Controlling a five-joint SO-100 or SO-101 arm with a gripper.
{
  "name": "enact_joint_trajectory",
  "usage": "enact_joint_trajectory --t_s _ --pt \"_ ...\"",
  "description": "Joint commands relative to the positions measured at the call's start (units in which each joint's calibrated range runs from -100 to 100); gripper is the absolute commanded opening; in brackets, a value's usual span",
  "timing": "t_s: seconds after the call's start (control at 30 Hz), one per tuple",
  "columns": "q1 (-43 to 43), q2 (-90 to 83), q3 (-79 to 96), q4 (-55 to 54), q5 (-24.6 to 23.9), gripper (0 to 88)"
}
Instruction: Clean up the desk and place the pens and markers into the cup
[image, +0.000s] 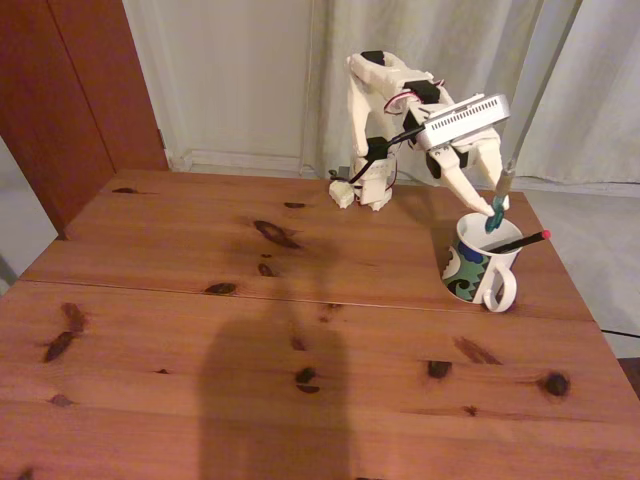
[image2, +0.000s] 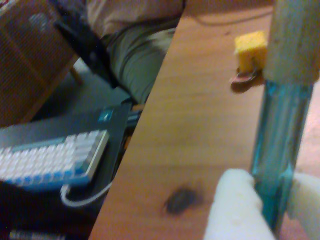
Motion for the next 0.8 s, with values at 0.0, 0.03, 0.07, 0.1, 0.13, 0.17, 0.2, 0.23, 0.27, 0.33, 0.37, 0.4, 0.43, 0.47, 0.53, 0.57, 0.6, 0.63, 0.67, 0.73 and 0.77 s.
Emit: enact_joint_trajectory --t_s 0.0,0.03,0.07,0.1,0.13,0.17,0.2,0.23,0.27,0.33,0.37,0.4,0.43,0.47,0.53,0.57,0.6,0.63,0.67,0.73,0.77 --pt "-1.0 -3.9 1.1 -1.7 -0.2 0.8" --pt "-1.3 -4.3 1.6 -1.7 -0.2 0.8" --pt "-1.3 -4.4 2.0 -1.8 -0.2 0.8" --pt "-1.3 -4.5 2.2 -1.8 -0.2 0.8" --pt "-1.3 -4.5 2.3 -1.8 -0.2 0.8" --pt "-1.3 -4.4 2.4 -1.8 -0.2 0.8" --pt "-1.3 -4.3 2.5 -1.8 -0.2 0.8" --pt "-1.3 -4.1 2.5 -1.8 -0.2 0.8" --pt "-1.3 -4.1 2.8 -1.8 -0.2 0.8" --pt "-1.3 -4.0 3.6 -1.8 -0.2 0.8" --pt "-1.2 -3.9 4.0 -1.8 -0.2 0.8" --pt "-1.2 -3.9 4.5 -1.8 -0.2 0.8" --pt "-1.2 -3.9 5.1 -1.8 -0.2 0.8" --pt "-1.2 -3.9 5.8 -1.8 -0.2 0.8" --pt "-1.2 -4.2 7.2 -1.8 -0.2 0.8" --pt "-1.3 -4.3 8.1 -1.8 -0.2 0.8" --pt "-1.3 -4.6 9.0 -1.8 -0.2 0.8" --pt "-1.3 -4.6 9.8 -1.8 -0.2 0.8" --pt "-1.4 -4.7 10.6 -1.8 -0.2 0.8" --pt "-2.1 -4.7 11.7 -1.9 -0.2 0.8" --pt "-2.4 -4.7 12.2 -1.9 -0.2 0.8"
